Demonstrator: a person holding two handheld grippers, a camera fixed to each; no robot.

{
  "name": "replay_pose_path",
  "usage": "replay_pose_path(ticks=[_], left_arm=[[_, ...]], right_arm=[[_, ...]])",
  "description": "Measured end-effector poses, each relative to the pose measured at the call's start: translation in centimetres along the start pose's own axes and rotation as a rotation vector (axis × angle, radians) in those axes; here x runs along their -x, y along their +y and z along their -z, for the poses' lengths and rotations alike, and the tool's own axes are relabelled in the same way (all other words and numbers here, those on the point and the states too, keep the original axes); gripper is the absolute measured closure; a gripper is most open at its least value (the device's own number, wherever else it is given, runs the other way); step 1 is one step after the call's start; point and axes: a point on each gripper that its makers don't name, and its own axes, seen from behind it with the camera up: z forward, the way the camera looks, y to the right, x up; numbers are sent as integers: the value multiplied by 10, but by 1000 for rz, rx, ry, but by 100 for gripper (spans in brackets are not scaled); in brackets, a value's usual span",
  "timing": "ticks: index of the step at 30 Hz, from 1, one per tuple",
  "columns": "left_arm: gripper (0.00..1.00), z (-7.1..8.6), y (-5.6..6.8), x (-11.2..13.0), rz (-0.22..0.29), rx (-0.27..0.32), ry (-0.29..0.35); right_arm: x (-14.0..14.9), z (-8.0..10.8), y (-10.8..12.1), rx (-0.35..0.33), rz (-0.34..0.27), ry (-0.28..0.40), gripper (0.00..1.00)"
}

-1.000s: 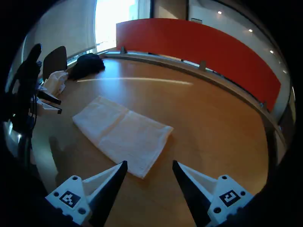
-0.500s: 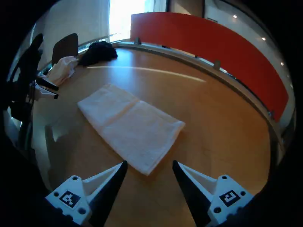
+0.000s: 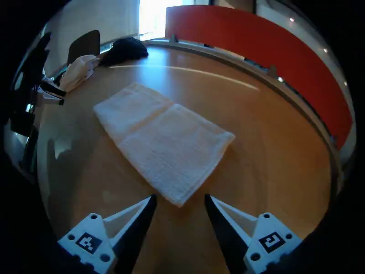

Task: Fold towel

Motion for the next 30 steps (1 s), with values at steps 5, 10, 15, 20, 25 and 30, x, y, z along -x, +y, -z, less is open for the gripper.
replay_pose_path(ticks=[5, 10, 15, 20, 25, 30], left_arm=[[20, 1, 0, 3, 3, -1, -3], [19, 0, 2, 2, 2, 4, -2], [20, -1, 4, 0, 1, 8, -2], [19, -2, 6, -2, -5, 10, -3], [19, -4, 7, -3, -9, 13, -6], [19, -5, 8, -4, -10, 17, -6]], right_arm=[[3, -4, -2, -23, 0, -11, 43], [5, -5, -4, -44, -5, -14, 66], [5, -5, -5, -41, -15, -9, 84], [3, -3, -6, -40, -25, 2, 92], [-4, 4, -5, -34, -23, 29, 93], [-14, 15, -1, -15, -8, 55, 94]])
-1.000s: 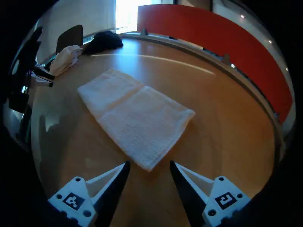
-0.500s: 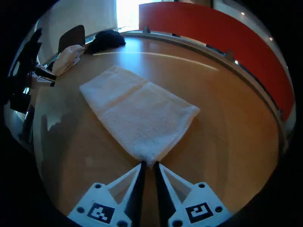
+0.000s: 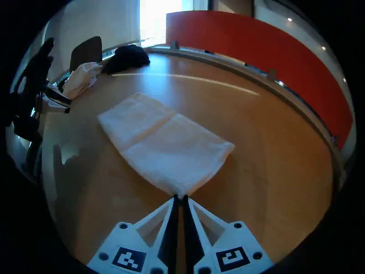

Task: Fold towel

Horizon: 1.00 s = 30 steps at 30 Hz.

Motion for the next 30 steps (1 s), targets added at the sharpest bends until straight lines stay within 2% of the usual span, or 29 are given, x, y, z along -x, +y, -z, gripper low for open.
replay_pose_path(ticks=[17, 30], left_arm=[[19, 0, 4, -5, -5, 10, 2], [19, 1, 7, -12, -12, 17, 10]], right_arm=[[-42, 51, 21, 78, 39, 83, 94], [-79, 74, 30, 115, 74, 139, 94]])
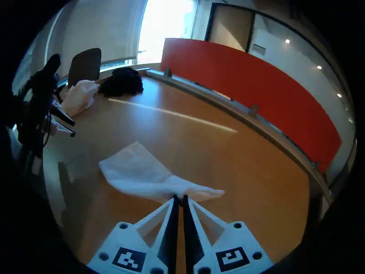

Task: Fold towel

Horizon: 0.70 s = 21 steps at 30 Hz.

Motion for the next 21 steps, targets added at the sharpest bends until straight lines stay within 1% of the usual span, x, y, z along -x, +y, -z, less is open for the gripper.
replay_pose_path(ticks=[8, 21], left_arm=[[19, 0, 1, -2, -1, 3, 1], [20, 0, 4, -6, -3, 8, 7]], right_arm=[[-9, 6, 2, 8, 18, 7, 94], [-19, 6, -4, 1, 48, 17, 94]])
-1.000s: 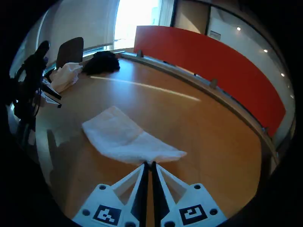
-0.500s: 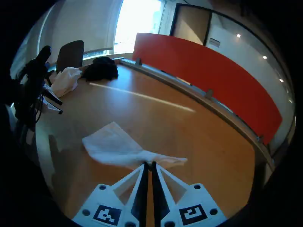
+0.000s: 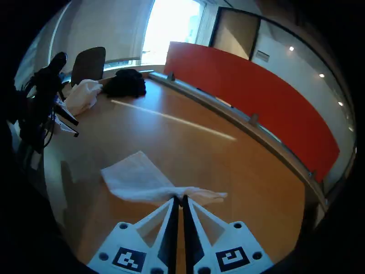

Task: Fold towel

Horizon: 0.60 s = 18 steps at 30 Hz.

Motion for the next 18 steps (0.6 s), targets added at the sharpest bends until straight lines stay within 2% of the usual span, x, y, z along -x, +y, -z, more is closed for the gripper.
replay_pose_path(ticks=[18], left_arm=[[19, -1, 2, 0, -2, 2, 0]], right_arm=[[-7, 4, 4, 9, 12, 9, 94]])
